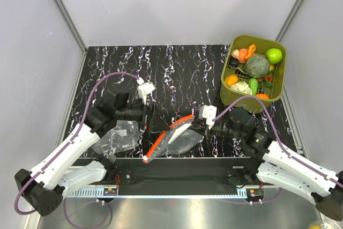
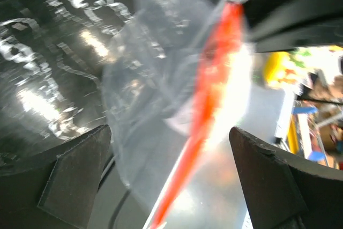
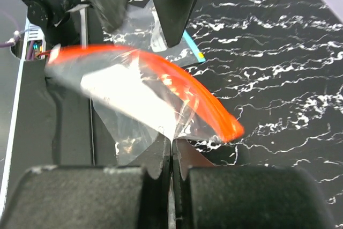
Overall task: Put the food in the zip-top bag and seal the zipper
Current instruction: Pick up the zipper food storage bag at the center of the board, then open the zipper of the food storage bag at the center of the board.
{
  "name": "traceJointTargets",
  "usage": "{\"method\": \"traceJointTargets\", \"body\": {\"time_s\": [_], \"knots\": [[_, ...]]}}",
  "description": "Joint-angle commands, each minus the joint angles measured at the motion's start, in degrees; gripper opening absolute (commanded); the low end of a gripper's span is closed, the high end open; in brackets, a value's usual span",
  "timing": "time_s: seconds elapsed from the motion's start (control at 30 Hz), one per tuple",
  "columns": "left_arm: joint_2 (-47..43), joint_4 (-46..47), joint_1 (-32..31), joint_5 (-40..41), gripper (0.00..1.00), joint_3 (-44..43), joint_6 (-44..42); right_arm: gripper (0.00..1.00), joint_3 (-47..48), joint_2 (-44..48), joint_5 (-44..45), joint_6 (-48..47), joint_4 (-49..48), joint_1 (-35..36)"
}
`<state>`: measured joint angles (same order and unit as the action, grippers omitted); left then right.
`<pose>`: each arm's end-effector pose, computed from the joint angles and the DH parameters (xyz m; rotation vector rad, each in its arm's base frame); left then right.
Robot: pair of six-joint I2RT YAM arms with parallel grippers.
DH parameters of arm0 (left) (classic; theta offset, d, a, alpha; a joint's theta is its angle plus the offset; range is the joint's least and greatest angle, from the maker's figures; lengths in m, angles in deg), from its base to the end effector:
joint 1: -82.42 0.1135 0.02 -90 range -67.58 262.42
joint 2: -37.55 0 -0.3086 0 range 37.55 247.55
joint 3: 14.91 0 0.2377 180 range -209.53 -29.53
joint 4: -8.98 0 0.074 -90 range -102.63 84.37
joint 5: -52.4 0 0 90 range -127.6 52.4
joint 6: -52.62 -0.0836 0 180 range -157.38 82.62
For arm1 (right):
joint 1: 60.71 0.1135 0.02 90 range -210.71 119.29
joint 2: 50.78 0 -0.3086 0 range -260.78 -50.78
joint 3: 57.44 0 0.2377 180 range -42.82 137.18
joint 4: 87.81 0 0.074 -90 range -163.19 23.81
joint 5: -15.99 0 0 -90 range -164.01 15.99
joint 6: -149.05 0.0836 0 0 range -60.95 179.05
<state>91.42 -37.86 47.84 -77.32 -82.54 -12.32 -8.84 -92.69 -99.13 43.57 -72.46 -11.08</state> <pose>0.1218 -0.1489 0.3438 0.6292 2.2180 -1.3189 0.0859 0.1559 0.3248 -1.2207 1.2913 0.8120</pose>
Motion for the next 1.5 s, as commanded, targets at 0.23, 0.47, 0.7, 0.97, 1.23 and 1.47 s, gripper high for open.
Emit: {"method": "traceJointTargets", "body": {"time_s": [0.23,0.47,0.7,0.97,1.23,1.47], "knots": [[-3.4,2.0,0.2,-5.1,0.99,2.9,-0.1,0.0,2.7,-0.9,-5.0,-0.9,-4.7,0.2],[-4.3,2.9,0.7,-6.9,0.88,4.0,-0.4,0.0,3.2,-1.6,-4.9,-0.7,-4.1,0.2],[-2.8,8.6,0.6,-13.0,0.79,6.4,2.7,0.0,3.1,-3.2,-3.4,-0.3,-4.4,0.2],[-1.6,18.7,0.3,-16.3,0.46,10.5,7.9,0.0,2.9,-5.2,0.3,0.9,-6.3,0.2],[1.2,2.6,0.1,2.8,0.0,1.8,-1.6,0.6,5.3,-4.9,18.0,8.7,-3.8,0.2],[1.0,-6.7,-2.3,27.0,0.0,-7.3,-6.3,1.0,16.9,-5.5,33.2,31.8,8.6,0.2]]}}
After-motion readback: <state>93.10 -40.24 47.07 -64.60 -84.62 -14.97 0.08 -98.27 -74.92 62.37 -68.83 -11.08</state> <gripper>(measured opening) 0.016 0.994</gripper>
